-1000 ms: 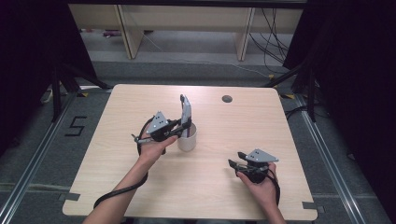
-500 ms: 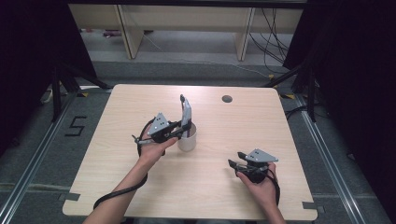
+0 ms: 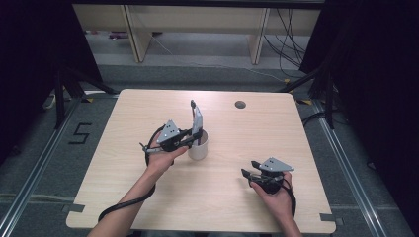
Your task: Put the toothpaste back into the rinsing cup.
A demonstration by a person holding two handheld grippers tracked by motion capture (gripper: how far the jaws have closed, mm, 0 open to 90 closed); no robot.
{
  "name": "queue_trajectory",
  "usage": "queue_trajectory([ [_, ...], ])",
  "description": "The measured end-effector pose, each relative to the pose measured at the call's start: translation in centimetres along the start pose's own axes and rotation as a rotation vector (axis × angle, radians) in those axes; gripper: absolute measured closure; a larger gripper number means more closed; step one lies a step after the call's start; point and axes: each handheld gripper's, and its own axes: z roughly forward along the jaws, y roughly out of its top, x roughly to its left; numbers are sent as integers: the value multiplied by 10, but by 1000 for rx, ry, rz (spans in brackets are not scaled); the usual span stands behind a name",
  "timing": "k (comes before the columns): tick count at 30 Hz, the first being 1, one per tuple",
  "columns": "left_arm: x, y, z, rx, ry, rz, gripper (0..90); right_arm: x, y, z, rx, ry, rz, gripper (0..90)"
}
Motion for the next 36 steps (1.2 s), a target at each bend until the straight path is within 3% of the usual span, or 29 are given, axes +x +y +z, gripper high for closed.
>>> queue_trajectory([
  [6, 1, -1, 0, 9, 3, -2, 737, 1, 0, 0, 8, -6, -7, 471],
  [7, 1, -1, 0, 11, 2, -2, 737, 3, 0, 0, 13, -3, 10, 472],
  [14, 1, -2, 1, 21, -1, -1, 735, -1, 1, 0, -3, -6, -39, 471],
  [15, 1, -3, 1, 23, 1, -5, 734, 3, 0, -1, 14, -3, 13, 471],
  [16, 1, -3, 1, 26, -1, -7, 733, 3, 0, -1, 18, -5, 25, 472],
  [17, 1, -3, 1, 26, -1, -7, 731, 2, 0, 0, 10, -4, 3, 471],
  [20, 1, -4, 1, 39, -1, 9, 721, 2, 0, 0, 10, -4, 3, 471],
  [23, 1, -5, 1, 43, -1, -14, 723, 2, 0, 0, 9, -4, 1, 471],
  [29, 1, -6, 1, 54, 0, -6, 722, 2, 0, 0, 9, -3, 0, 471],
  [31, 1, -6, 1, 56, 1, -2, 721, -1, 0, 0, -3, -6, -39, 471],
  [32, 1, -6, 1, 56, 1, -2, 721, 3, 0, -1, 14, -4, 14, 471],
  [33, 1, -6, 1, 56, 2, -4, 720, 3, 0, -1, 17, -5, 21, 471],
  [34, 1, -5, 1, 60, 2, -4, 720, 1, 0, 0, 8, -6, -10, 471],
  [36, 2, -5, 2, 49, -10, -3, 718, 2, 0, -1, 13, -5, -2, 471],
])
